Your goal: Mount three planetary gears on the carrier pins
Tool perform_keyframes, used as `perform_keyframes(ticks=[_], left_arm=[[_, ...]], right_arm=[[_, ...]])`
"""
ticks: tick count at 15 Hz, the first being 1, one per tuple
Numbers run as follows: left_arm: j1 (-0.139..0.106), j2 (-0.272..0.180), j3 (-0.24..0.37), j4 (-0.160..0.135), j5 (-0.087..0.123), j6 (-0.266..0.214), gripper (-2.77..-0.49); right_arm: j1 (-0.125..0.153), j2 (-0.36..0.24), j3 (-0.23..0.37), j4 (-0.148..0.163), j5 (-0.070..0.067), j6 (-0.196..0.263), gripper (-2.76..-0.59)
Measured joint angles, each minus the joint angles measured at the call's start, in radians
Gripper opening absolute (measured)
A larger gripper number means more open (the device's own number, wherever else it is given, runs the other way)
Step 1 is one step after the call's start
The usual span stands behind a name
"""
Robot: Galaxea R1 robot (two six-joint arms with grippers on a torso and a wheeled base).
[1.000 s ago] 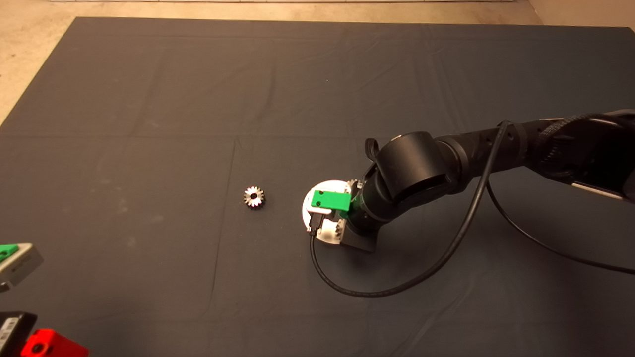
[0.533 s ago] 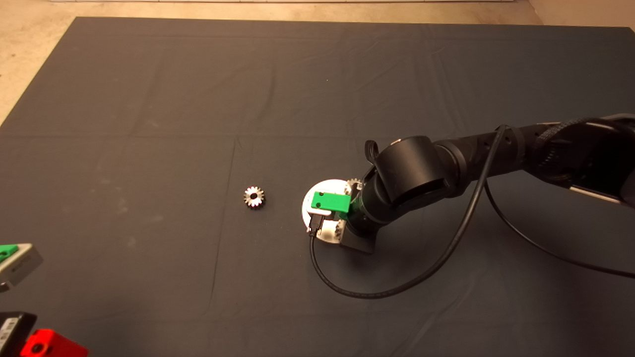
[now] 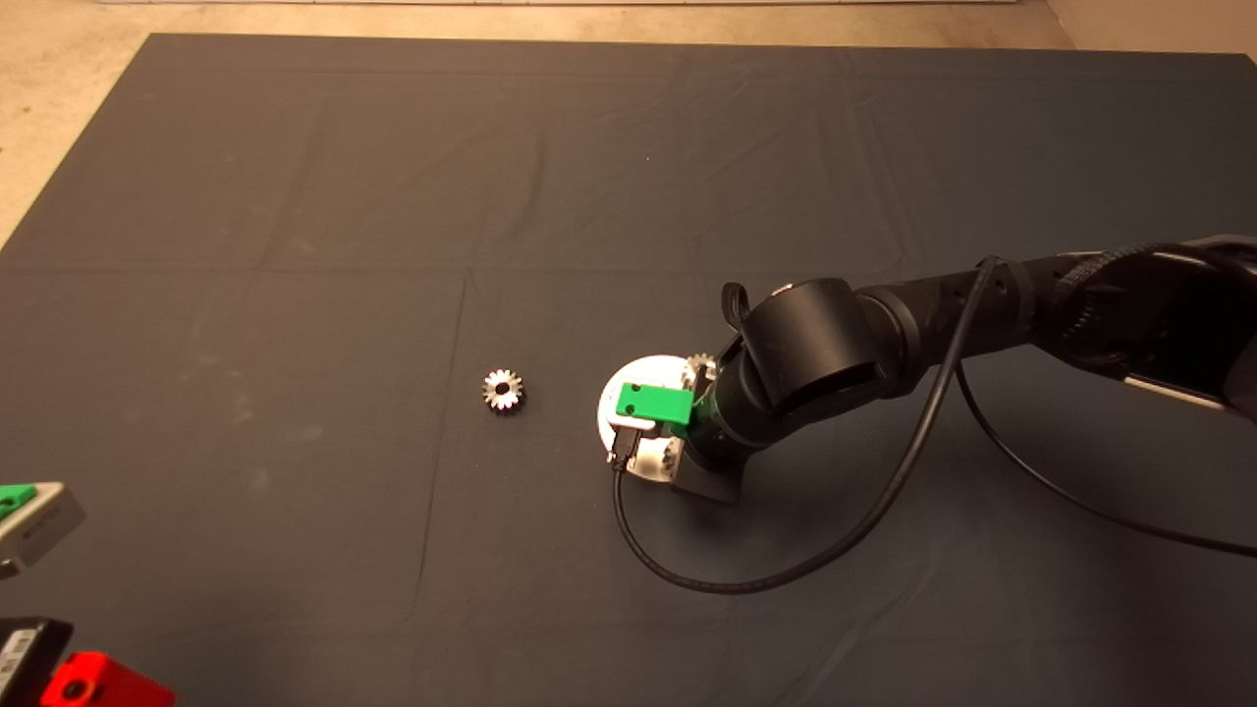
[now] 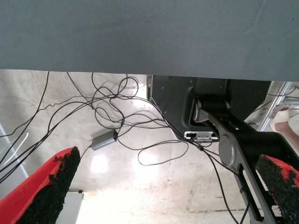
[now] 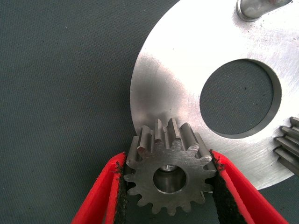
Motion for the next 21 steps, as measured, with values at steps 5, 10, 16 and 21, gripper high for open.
perform_keyframes(ticks=[5,10,16,21], left_arm=[[0.0,0.0,0.0,0.0,0.0,0.0,-0.51],[0.0,0.0,0.0,0.0,0.0,0.0,-0.51],[0.0,0.001,0.0,-0.004,0.0,0.009,-0.51],[0.0,0.006,0.0,-0.007,0.0,0.02,-0.51]], right_arm=[[0.0,0.0,0.0,0.0,0.0,0.0,-2.25],[0.0,-0.003,0.0,0.0,0.001,0.0,-2.2],[0.0,-0.003,0.0,0.0,0.001,0.0,-1.91],[0.059,-0.013,0.017,0.085,0.003,0.025,-1.77]])
